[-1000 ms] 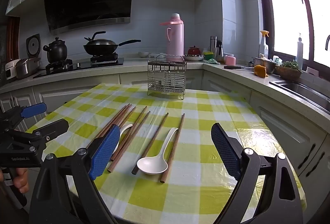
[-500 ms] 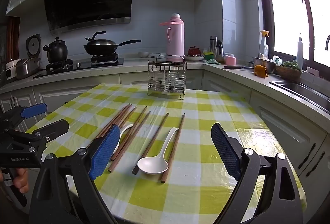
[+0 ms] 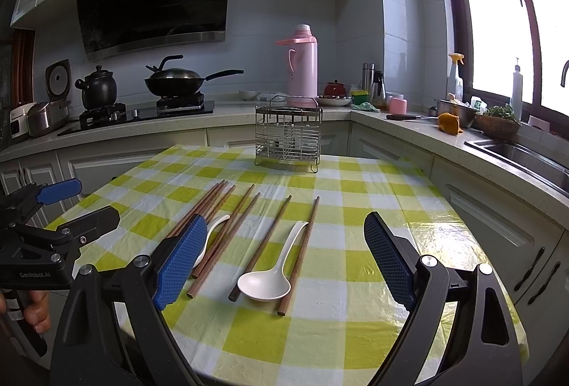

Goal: Organize utensils

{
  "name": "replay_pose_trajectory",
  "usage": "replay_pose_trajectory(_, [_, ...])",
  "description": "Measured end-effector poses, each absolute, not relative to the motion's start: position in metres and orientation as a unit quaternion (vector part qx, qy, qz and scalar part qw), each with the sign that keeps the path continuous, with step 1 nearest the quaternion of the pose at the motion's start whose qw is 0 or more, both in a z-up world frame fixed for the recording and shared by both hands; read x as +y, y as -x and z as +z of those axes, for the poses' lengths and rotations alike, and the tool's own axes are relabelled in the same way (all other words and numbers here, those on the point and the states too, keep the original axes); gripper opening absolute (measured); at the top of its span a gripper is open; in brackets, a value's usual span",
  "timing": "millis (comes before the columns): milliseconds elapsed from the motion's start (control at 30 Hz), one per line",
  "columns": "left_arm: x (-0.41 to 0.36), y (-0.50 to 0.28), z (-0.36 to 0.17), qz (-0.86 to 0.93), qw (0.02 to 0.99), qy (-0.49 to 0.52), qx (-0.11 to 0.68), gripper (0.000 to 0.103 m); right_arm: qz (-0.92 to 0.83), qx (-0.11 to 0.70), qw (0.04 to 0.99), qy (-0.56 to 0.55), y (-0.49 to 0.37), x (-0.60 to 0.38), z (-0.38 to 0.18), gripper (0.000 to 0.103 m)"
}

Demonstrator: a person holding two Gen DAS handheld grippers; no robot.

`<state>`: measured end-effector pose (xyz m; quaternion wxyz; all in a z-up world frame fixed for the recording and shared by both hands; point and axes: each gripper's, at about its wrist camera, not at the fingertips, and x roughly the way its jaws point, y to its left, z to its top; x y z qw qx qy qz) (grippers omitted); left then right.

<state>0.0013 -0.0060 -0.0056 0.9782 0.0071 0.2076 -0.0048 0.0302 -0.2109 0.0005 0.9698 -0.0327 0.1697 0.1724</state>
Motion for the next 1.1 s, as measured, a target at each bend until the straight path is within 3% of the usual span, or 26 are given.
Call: replay_pose_trajectory(1100, [-0.0013, -0.001, 0.0, -0.006, 0.978, -0.004, 0.208, 0.099, 0.173, 0.17, 0.969, 0.034, -0.0307, -0.2103, 0.0016, 0.085])
